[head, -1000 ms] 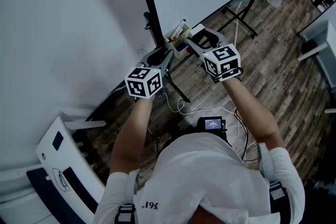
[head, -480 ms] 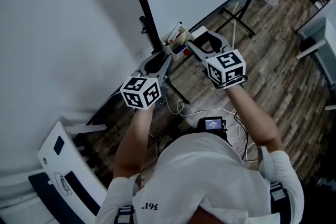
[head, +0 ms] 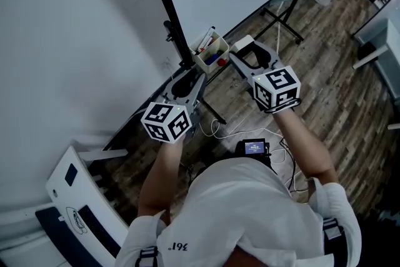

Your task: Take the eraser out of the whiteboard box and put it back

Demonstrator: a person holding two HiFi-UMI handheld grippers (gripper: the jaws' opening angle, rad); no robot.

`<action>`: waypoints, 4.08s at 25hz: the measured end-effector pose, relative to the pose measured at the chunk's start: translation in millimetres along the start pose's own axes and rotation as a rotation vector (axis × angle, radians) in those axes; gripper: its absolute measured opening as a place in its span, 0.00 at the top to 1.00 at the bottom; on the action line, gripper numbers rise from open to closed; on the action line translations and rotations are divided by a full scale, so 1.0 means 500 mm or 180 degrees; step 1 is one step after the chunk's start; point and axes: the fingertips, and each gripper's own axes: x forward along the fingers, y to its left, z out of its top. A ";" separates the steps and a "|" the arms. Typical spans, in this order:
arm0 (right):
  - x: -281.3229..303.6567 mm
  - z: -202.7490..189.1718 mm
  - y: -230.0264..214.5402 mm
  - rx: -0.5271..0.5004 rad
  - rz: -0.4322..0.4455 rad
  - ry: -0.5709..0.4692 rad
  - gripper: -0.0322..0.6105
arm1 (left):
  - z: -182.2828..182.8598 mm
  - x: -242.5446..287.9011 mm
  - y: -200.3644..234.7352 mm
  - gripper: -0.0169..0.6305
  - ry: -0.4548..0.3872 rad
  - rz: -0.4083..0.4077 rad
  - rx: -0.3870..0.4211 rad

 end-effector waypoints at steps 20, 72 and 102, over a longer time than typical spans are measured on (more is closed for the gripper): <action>-0.109 -0.002 0.027 0.0278 0.0070 -0.0120 0.53 | -0.020 -0.061 -0.045 0.78 -0.0089 -0.0043 -0.0194; -0.243 -0.162 0.069 0.0675 -0.0082 0.0250 0.53 | -0.172 -0.171 -0.099 0.78 0.0343 -0.0086 -0.0502; -0.250 -0.180 0.071 0.0734 -0.0094 0.0342 0.53 | -0.184 -0.174 -0.108 0.78 0.0399 -0.0114 -0.0542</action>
